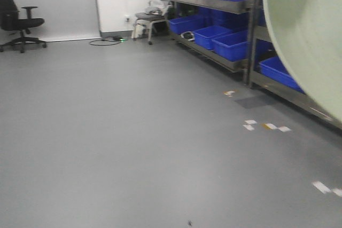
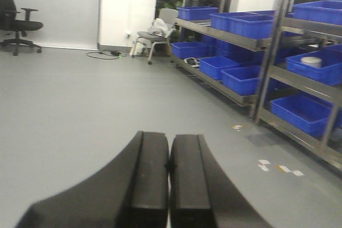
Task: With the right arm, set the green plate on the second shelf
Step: 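Drive the base to the shelving rack holding the plate in the right gripper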
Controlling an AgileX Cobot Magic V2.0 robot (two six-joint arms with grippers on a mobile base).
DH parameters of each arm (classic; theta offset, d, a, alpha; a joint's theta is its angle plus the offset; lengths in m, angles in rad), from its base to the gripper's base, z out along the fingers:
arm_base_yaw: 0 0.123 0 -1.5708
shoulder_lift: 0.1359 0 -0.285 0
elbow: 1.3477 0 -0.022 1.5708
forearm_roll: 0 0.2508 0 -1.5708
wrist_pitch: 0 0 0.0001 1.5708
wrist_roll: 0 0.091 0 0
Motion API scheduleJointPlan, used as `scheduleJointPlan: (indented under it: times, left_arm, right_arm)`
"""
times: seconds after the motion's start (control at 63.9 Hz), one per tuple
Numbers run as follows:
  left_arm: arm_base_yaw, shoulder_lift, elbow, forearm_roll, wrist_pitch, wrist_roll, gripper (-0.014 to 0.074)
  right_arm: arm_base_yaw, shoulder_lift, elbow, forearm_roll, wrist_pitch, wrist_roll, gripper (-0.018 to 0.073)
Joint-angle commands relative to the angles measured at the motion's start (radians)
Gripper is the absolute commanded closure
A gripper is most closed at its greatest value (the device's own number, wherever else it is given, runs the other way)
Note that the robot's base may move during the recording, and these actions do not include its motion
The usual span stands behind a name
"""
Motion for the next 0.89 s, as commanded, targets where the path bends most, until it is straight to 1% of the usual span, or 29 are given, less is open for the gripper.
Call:
scheduleJointPlan:
  times: [0.0, 0.877]
  left_arm:
    - [-0.007, -0.016, 0.041, -0.008, -0.089, -0.003, 0.0466]
    - [-0.007, -0.016, 0.041, -0.008, -0.089, -0.003, 0.0466]
  right_arm:
    - [-0.001, 0.02, -0.028, -0.011, -0.111, 0.007, 0.0503]
    - [-0.001, 0.02, -0.028, -0.011, -0.111, 0.007, 0.0503]
